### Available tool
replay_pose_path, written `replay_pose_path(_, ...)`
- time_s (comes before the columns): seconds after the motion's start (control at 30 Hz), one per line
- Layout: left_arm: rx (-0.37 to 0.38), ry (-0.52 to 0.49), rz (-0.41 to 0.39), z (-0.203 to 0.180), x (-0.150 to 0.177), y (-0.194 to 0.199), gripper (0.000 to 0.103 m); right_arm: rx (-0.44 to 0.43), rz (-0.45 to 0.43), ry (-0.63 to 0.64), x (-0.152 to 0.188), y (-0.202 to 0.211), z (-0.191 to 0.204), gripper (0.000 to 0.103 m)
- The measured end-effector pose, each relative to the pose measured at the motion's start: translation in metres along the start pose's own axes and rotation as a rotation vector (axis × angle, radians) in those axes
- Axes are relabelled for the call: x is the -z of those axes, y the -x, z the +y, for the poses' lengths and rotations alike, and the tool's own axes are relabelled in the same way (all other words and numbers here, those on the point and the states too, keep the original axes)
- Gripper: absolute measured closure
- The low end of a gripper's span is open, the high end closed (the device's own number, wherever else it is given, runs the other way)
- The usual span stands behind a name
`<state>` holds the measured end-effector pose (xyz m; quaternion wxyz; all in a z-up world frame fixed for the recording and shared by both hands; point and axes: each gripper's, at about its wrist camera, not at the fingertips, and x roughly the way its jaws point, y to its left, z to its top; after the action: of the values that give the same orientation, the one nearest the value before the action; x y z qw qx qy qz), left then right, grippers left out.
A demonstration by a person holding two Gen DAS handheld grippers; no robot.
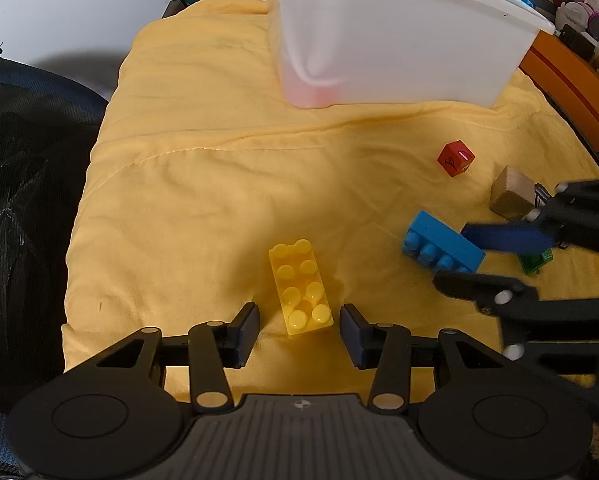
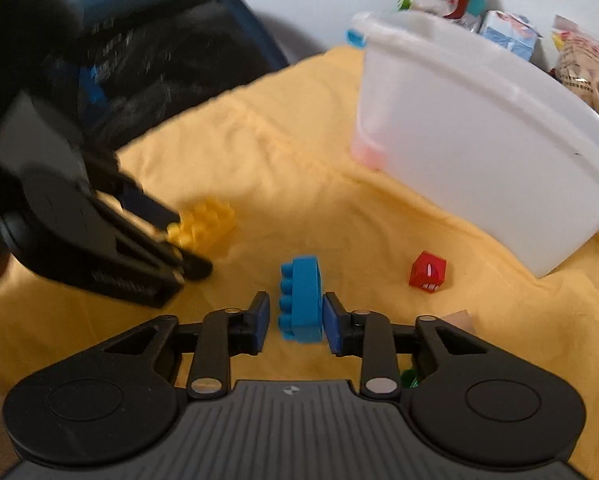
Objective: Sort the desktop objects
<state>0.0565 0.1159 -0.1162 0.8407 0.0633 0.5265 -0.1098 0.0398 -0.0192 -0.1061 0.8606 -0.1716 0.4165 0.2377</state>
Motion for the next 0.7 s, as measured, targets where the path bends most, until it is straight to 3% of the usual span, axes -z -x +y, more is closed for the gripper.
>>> replay_pose_path(0.17,0.001,0.000,-0.001,0.000,0.000,0.000,0.054,-0.015,-0.010,-0.092,0.001,0.005,-0.013,0.078)
replay_pose_path(0.37,0.000,0.002,0.000,-0.001,0.000,0.001,0.054,-0.277,0.000,-0.425,0.003,0.006,-0.049,0.078)
replay_pose_path(0.47,-0.002,0.000,0.000,-0.001,0.000,0.001,0.054,-0.251,0.043,-0.460,0.010,-0.003,-0.053,0.077)
replay_pose_path(0.53,-0.002,-0.001,0.000,-0.001,0.000,0.001,0.054,-0.210,0.052,-0.457,0.013,-0.004,-0.053,0.070)
replay_pose_path(0.6,-0.002,-0.001,0.000,-0.001,0.000,0.001,0.054,-0.156,0.045,-0.430,0.014,-0.002,-0.052,0.064)
replay_pose_path(0.7,-0.001,-0.001,0.000,0.000,-0.001,0.001,0.054,-0.082,0.033,-0.367,0.012,0.000,-0.049,0.064)
